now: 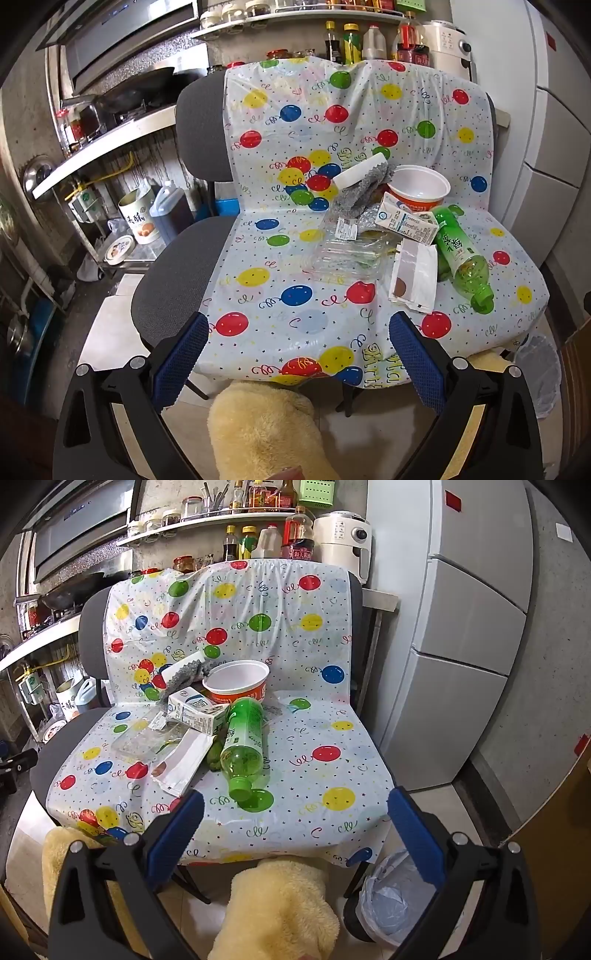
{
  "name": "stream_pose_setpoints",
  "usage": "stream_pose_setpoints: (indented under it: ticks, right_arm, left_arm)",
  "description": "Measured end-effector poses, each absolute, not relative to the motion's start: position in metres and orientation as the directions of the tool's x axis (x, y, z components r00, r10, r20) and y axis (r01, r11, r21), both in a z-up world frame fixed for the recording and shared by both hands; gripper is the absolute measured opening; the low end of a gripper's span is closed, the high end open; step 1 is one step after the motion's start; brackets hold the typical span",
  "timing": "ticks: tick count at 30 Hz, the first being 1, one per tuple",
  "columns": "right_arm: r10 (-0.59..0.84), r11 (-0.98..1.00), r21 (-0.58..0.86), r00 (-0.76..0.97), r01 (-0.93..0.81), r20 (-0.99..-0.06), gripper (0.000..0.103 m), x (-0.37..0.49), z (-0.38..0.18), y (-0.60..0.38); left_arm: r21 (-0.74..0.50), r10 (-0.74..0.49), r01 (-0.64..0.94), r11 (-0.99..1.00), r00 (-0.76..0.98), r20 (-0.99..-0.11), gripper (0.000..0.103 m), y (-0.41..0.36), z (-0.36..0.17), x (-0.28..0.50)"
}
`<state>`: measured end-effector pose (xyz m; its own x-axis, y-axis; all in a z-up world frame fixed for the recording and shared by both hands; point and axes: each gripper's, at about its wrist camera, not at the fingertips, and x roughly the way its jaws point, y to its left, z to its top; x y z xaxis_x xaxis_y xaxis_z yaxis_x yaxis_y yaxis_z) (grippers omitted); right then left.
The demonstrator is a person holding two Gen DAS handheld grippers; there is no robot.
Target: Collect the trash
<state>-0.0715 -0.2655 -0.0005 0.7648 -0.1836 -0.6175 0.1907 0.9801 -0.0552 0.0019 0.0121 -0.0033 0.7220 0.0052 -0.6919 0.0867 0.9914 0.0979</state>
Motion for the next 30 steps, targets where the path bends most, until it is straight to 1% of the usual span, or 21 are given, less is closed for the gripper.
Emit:
stream_pose_setpoints:
  ticks: [21,24,30]
  right_arm:
    - [-0.183,0.981,-0.06,0.762,0.187,-0.621,0.097,-0.069,-0.002,-0.262]
    - [-0.169,0.983,-0.052,0.765,0.175,-0.622,0.097,-0.066,-0.004,-0.262]
    - [-0.105,0.993,-0.028,0.775,0.111,-0.624,0.097,-0.044,-0.021,-0.257]
  left_arm:
    - [0.097,0.006,0.085,0.992,0.721,-0.692,0.097,0.017,-0.003,0.004]
    - [0.09,0.01,0.074,0.993,0.714,-0.7,0.097,0.03,-0.001,0.007]
    - [0.083,0.016,0.067,0.994,0.68,-0.733,0.096,0.034,-0.017,0.021]
